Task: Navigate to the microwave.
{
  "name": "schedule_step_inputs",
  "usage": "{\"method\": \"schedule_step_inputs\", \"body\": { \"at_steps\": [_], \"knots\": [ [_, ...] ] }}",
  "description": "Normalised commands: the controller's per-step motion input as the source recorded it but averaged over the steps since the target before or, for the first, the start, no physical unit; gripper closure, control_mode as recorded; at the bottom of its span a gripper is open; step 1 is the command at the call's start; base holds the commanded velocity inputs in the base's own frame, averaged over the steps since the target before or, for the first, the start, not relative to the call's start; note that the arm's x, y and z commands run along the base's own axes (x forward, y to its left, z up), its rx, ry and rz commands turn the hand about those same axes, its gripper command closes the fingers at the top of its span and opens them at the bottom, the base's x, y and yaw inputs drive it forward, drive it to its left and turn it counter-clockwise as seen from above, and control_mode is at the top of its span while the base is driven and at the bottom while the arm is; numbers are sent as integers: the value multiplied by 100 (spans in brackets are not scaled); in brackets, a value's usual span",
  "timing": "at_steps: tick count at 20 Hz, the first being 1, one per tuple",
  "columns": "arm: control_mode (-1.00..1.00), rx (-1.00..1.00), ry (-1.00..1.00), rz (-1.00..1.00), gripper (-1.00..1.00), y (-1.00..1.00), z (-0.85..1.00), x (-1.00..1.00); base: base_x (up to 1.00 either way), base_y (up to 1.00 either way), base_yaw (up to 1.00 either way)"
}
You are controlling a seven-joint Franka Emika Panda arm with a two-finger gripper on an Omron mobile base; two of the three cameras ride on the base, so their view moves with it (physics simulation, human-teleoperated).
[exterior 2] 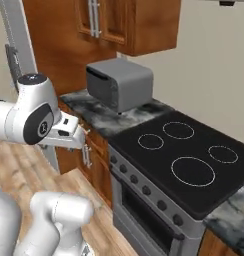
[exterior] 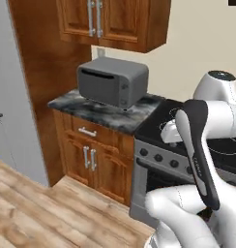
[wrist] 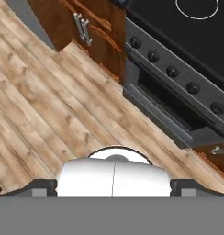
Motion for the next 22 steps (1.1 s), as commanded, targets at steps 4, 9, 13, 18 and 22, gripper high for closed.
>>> {"method": "schedule_step_inputs", "body": {
  "at_steps": [4,9,13,18,22],
  "knots": [
    [100,0,0,0,-100,0,0,0,-11,67,87],
    [100,0,0,0,-100,0,0,0,-22,38,98],
    [100,0,0,0,-100,0,0,0,-20,10,100],
    [100,0,0,0,-100,0,0,0,-14,0,100],
    [100,0,0,0,-100,0,0,0,-10,0,100]
  ]
}}
